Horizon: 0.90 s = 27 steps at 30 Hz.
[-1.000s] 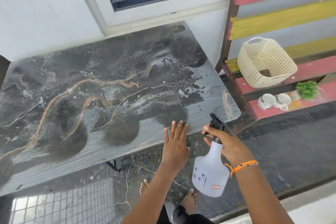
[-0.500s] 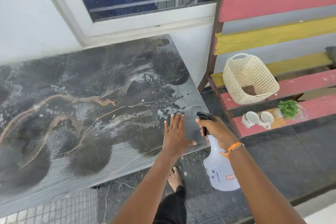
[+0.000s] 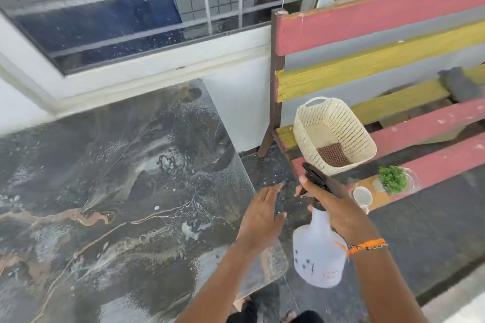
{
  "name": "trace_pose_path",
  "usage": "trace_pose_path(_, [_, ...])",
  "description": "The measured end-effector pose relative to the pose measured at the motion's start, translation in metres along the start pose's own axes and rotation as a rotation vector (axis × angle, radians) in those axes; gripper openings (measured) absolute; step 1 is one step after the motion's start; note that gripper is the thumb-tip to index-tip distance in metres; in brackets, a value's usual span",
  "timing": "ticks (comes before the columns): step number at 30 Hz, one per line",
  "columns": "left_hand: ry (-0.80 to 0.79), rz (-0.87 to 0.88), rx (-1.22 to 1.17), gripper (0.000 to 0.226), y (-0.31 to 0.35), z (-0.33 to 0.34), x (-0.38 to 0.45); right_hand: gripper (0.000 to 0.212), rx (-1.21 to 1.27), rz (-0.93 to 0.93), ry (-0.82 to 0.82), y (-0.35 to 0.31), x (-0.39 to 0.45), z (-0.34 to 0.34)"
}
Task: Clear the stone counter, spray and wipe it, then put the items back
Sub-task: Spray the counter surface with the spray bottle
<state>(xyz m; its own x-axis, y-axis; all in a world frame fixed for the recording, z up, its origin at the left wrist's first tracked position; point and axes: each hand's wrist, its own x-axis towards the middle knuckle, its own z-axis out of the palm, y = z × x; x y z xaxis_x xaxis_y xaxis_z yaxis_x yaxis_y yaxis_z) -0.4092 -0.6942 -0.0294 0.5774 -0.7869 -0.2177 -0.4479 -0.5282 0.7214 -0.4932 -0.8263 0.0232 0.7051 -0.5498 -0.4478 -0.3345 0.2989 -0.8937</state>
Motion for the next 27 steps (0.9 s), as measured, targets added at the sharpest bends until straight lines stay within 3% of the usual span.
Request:
trace_pose_path(4, [-0.046,0.020,-0.122,0.053,0.029,0.006,0.049,0.028,-0.091,-0.277,0.148,-0.016,0.038,-0.039])
trace_pose_path(7, [-0.040,0.007,-0.164,0.047,0.050,0.013,0.092,0.050,-0.268,-0.444,0.296,-0.021,0.090,-0.070])
trace_pose_path(10, [-0.032,-0.042,-0.227,0.049,0.073,0.020,0.131,0.046,-0.528,-0.541,0.431,-0.029,0.147,-0.097])
trace_pose_path(12, [-0.037,-0.112,-0.285,0.050,0.084,0.027,0.153,0.041,-0.651,-0.585,0.437,-0.035,0.181,-0.113])
trace_pose_path(20, [0.026,-0.340,-0.341,0.043,0.095,0.069,0.223,0.012,-0.587,-0.377,0.311,-0.011,0.310,-0.176])
trace_pose_path(27, [0.030,-0.439,-0.370,0.040,0.092,0.099,0.243,0.012,-0.675,-0.273,0.239,0.025,0.360,-0.176])
